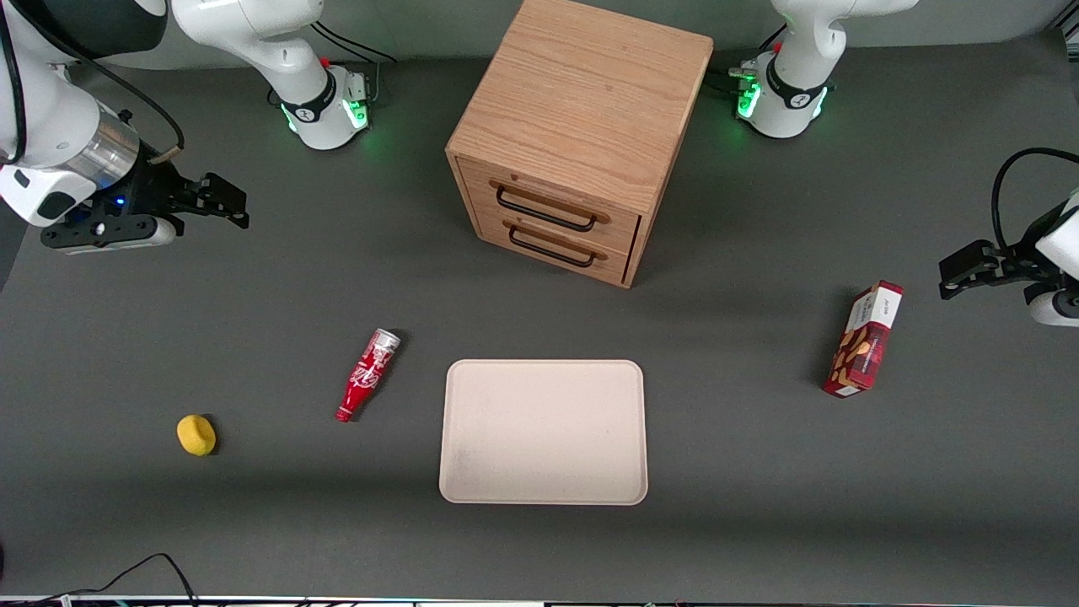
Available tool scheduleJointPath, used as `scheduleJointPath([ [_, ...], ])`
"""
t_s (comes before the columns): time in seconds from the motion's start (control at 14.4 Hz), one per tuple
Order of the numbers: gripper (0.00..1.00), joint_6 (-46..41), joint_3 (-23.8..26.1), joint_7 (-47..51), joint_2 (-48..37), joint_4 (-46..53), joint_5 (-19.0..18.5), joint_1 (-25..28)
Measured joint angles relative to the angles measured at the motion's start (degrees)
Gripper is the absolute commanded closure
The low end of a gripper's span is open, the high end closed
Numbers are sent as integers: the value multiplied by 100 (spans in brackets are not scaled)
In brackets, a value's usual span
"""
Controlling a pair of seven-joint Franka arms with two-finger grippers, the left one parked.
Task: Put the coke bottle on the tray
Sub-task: 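Move the right gripper down toward the red Coca-Cola bottle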
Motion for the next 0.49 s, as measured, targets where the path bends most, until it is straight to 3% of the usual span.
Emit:
scheduleJointPath([
  [0.49,0,-20,5,43,139,134,0,-8],
])
